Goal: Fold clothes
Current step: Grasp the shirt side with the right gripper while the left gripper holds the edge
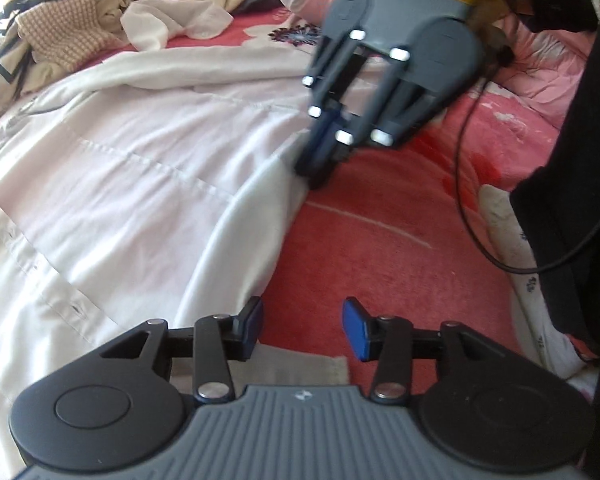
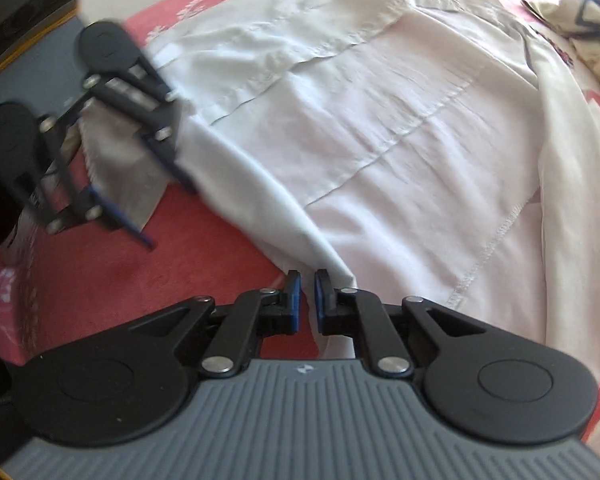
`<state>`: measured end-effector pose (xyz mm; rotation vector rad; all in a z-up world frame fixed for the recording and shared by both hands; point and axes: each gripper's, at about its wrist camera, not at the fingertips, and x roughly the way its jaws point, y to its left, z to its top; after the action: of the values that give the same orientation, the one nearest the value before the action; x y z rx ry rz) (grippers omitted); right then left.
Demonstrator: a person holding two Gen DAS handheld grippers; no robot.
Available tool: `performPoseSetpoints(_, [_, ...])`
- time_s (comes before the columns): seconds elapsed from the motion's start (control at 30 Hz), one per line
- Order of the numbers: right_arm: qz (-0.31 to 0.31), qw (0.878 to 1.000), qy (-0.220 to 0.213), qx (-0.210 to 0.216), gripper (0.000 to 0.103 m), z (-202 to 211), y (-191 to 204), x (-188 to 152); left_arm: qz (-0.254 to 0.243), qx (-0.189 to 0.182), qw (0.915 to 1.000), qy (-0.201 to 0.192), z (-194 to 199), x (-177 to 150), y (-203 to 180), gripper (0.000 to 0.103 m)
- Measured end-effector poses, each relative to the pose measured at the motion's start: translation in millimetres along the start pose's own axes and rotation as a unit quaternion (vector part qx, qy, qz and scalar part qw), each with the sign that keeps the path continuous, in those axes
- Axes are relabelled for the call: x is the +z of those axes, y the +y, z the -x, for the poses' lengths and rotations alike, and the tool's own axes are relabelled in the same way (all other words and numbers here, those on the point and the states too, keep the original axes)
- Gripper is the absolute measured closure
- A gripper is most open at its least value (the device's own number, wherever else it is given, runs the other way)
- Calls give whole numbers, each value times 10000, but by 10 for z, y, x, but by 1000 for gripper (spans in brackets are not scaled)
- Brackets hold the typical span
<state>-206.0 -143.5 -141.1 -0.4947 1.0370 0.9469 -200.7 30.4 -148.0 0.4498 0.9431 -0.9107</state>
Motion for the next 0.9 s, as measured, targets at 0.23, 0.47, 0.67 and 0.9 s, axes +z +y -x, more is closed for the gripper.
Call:
performPoseSetpoints(0.23, [985,9948,-204,-140,77,-47,105,-63,23,149,9998,118,-87,19,117,59])
performPoseSetpoints(0.47, [1000,9944,-331,-124,78,-241,55,1,71,121,9998,117,-131,38,160,60])
performPoseSetpoints(0.67, [516,9984,-234,48,101,-247,-45,68,196,252,9995,31,-139,25,218,92])
performPoseSetpoints(0.9, [246,9978,-183,583,102,-75,-51,97,645,-336,9973,-35,45,7,335,103])
